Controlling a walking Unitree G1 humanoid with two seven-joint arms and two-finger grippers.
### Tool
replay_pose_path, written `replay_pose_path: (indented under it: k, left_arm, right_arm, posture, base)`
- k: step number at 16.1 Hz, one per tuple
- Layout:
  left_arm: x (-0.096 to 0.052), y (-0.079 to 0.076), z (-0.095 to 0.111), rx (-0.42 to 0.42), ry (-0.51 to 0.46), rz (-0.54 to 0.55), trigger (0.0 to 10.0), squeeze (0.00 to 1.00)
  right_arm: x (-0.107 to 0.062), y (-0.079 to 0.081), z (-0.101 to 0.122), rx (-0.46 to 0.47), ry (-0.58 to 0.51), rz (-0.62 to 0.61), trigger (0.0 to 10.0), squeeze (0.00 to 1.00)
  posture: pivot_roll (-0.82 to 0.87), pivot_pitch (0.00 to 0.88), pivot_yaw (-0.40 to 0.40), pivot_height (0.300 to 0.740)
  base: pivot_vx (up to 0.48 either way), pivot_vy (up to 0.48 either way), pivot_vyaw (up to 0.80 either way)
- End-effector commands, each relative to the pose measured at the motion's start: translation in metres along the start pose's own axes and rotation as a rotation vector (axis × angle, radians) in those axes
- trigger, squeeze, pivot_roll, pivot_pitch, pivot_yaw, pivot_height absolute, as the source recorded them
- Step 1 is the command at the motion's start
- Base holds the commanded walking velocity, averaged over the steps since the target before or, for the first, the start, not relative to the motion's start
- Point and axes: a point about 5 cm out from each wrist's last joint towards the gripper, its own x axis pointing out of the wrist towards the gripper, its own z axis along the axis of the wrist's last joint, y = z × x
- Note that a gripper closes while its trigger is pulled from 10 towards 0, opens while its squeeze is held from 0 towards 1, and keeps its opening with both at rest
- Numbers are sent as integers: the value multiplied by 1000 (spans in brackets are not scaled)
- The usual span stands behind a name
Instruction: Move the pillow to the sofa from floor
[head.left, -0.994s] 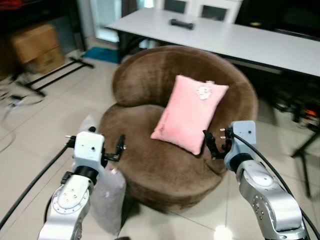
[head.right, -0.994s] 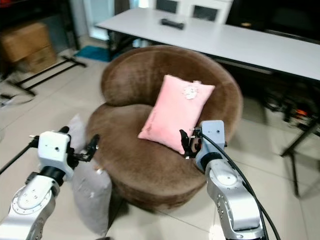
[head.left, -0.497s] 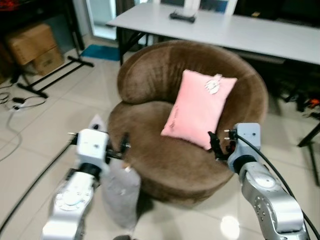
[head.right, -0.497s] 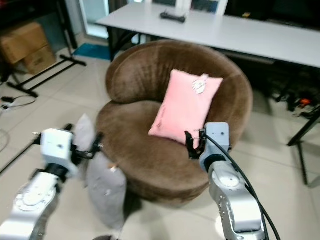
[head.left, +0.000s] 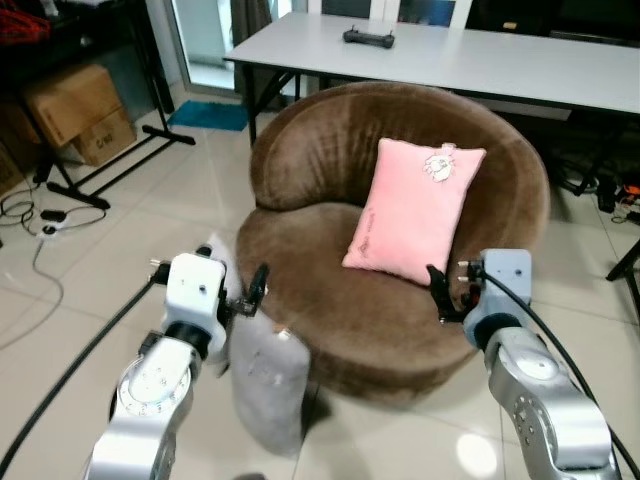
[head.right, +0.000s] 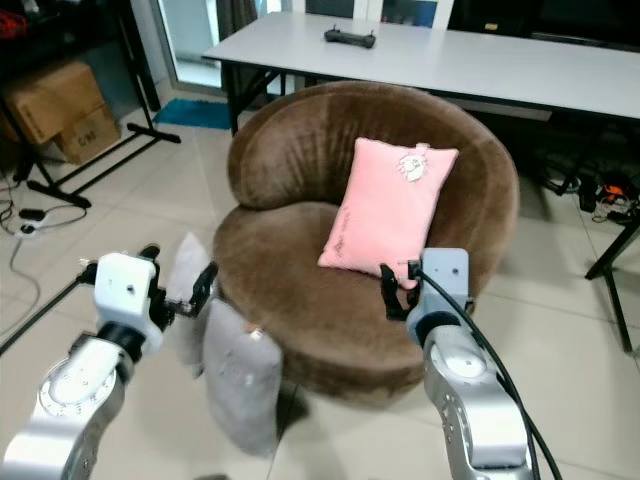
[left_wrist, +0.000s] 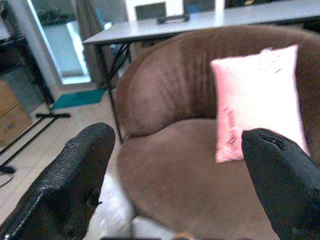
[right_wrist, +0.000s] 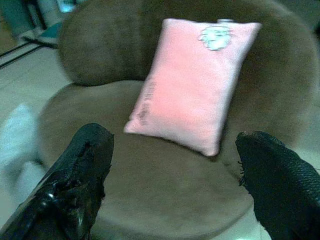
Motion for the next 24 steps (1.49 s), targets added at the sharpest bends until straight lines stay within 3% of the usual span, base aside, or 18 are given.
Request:
replay_pose_path:
  k: [1,7,14,24]
  left_arm:
    - [0,2,-1,-3,8,4,10000,0]
    - [1,2,0,-1,1,-2,10000,0]
    - [5,5,5,18,-25,7,10000,0]
    - [6,5,4,16,-23,-6,10000,0]
  right_arm:
    - [1,1,6,-11,-25,4,10000,0]
    - [2,4,7,-45,-36,31,10000,0]
    - [1,5,4,-35,-39,33,10000,0]
    - [0,5,2,-26,-42,22,10000,0]
  posture:
    - [43,0,-7,740]
    - [51,0,-8,740]
    - [49,0,2,740]
    - [50,0,7,740]
  base:
    - [0,330,0]
    - [0,342,0]
    - [0,0,800]
    - [138,0,0]
